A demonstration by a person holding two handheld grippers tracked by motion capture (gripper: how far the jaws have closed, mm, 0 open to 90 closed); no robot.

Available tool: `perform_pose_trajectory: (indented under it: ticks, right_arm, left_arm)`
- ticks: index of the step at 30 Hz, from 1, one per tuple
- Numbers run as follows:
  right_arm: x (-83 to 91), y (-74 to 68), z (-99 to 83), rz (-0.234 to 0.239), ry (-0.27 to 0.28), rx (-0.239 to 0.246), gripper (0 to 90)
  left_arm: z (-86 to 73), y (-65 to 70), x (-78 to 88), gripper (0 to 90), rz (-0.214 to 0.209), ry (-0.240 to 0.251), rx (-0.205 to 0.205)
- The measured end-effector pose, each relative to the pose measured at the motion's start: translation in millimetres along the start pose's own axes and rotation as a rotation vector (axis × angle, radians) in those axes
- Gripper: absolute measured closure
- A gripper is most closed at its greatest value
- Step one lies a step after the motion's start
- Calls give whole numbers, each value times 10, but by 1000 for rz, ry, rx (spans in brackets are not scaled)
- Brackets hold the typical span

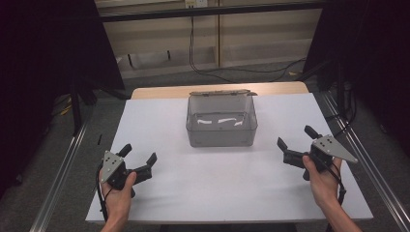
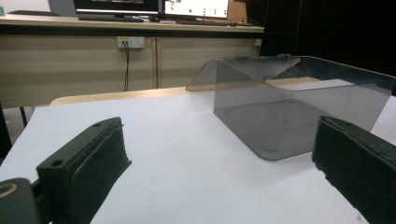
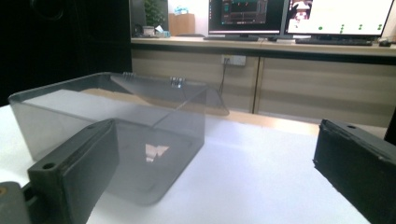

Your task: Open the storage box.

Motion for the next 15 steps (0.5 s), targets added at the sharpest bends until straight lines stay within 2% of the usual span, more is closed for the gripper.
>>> perform_pose_trajectory:
  ticks: [4,7,10,15]
  right_arm:
    - [96,-13,-34,-7,-8,4,0]
    - [182,-12,-68,-22,-9,2,0]
    - [244,-21,-112,-27,-16,-4,0]
    - [373,-45,-199,-38,-39,-9,0]
  left_arm:
    - [-28,-27,56,28,3,-6,-4]
    - [-62,-42,102,29,7,-19,-26]
    - [-87,-45,146,29,9,-24,-28]
    - [-141,-61,247,29,35,-23,-14]
Point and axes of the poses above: each handheld gripper's, and its own axes: x roughly backward along the jaws, z roughly out of its top, y roughly to its right, the point moved 1 cm from there along -x, roughly forward along the jaws, and after that the axes turned 14 degrees about z, right-handed, at the moved point
